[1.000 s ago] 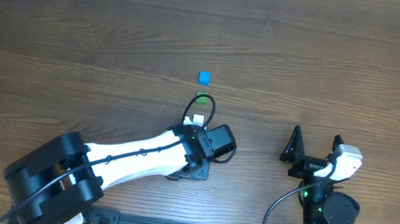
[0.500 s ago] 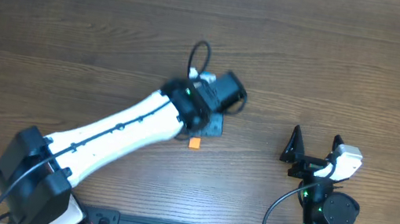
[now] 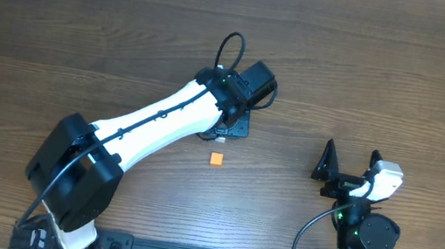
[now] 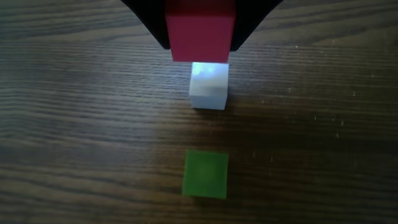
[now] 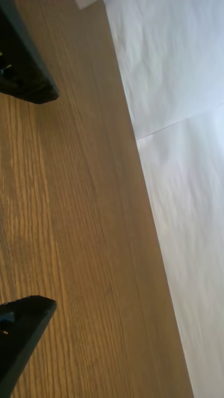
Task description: Stack Cubes
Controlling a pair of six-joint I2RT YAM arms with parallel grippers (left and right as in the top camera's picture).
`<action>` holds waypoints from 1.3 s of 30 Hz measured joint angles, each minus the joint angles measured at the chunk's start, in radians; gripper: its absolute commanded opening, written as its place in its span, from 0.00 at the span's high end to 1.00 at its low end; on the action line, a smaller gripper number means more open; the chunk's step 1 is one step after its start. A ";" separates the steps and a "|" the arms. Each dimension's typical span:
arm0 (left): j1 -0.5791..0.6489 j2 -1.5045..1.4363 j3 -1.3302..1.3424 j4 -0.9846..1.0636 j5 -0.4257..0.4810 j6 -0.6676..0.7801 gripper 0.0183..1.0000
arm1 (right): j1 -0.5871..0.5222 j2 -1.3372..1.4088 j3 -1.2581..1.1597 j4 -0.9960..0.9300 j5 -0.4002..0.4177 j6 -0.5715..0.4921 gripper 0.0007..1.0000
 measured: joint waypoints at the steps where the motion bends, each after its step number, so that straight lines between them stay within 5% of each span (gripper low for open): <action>1: 0.000 0.000 0.000 -0.003 0.000 0.000 0.98 | 0.000 0.000 0.000 0.000 0.000 0.000 0.01; 39: 0.002 0.082 0.000 -0.005 0.000 -0.001 0.98 | 0.000 0.000 0.000 0.000 0.000 0.000 0.01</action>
